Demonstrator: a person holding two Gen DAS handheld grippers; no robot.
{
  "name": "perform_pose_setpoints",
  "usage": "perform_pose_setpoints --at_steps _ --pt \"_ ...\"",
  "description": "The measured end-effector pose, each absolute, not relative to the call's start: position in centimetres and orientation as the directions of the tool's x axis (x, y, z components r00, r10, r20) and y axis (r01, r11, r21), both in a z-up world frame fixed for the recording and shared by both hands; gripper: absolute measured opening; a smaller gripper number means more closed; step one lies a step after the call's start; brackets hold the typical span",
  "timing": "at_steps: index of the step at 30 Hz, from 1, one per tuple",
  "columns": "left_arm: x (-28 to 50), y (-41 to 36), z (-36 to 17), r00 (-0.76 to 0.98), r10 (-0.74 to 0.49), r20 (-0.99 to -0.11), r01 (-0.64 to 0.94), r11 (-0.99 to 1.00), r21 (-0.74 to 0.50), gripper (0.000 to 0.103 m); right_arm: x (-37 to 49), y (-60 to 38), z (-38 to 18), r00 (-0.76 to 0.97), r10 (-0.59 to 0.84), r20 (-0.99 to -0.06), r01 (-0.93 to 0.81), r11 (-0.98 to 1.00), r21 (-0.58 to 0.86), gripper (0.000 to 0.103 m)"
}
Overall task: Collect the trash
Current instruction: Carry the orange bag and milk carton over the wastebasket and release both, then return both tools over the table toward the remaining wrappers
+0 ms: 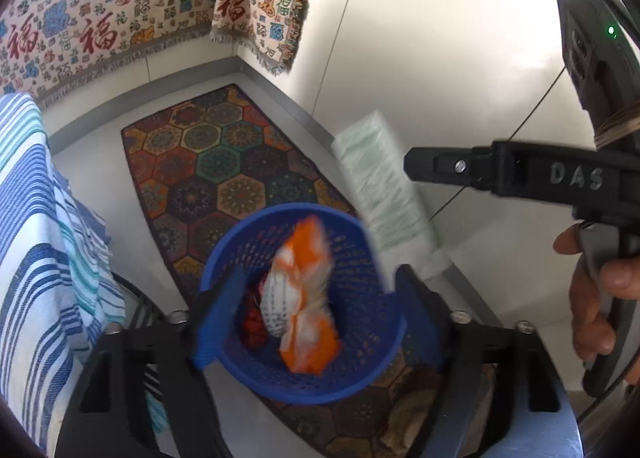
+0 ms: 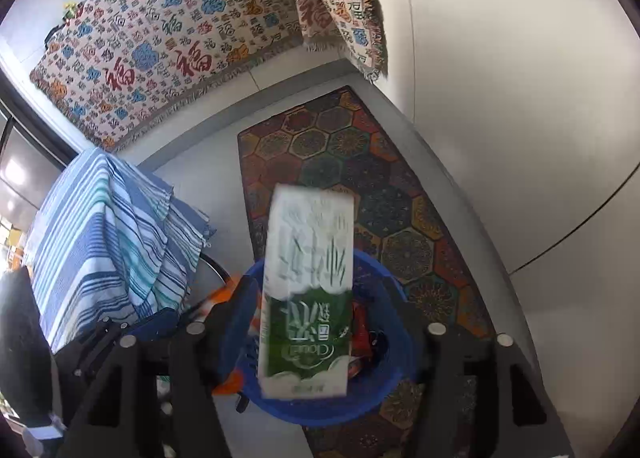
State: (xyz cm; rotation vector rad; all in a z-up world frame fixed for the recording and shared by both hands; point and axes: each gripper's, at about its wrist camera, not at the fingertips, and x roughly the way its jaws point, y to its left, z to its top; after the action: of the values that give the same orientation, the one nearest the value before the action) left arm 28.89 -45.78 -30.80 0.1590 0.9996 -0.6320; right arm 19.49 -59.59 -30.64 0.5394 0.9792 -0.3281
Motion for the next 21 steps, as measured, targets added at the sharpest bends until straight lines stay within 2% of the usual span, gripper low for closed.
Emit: perform_pose_setpoints --at_steps 4,8,10,12,13,16,21 --pt "28.4 -45.3 -30.0 0.397 -0.419 -0.817 0.551 0.821 -0.153 0.084 18.9 -60.0 -29.2 0.555 -0.071 -0.829 0.511 0.815 0.272 0.063" --pt "26.6 -43.1 -26.8 0.432 -0.463 -0.774 0.534 0.823 -0.194 0.085 18.8 -59.5 -27.7 0.582 -0.127 -0.804 0.499 0.835 0.230 0.063" --pt "25.3 -41.4 -24.8 0.454 -0.476 -0.753 0.532 0.823 -0.199 0.090 19.1 -58.7 -27.1 0.583 -0.150 -0.799 0.483 0.854 0.192 0.064" --pt "23.6 -39.3 -23.0 0.485 -0.479 -0.732 0.534 0.825 -0.186 0.096 19.6 -57.6 -26.6 0.569 -0.179 -0.803 0.469 0.873 0.138 0.071" --pt "22.7 -38.0 -22.3 0.506 -0.468 -0.724 0.527 0.833 -0.170 0.098 19.8 -56.9 -26.5 0.562 -0.191 -0.805 0.457 0.882 0.109 0.075" --pt "20.7 -33.7 -21.5 0.541 -0.416 -0.731 0.486 0.864 -0.132 0.099 20.4 -54.3 -26.2 0.553 -0.215 -0.805 0.406 0.913 0.034 0.075" --pt "19.0 -24.5 -22.5 0.580 -0.242 -0.778 0.308 0.949 -0.065 0.099 20.2 -46.7 -25.5 0.616 -0.175 -0.768 0.261 0.965 -0.010 0.075"
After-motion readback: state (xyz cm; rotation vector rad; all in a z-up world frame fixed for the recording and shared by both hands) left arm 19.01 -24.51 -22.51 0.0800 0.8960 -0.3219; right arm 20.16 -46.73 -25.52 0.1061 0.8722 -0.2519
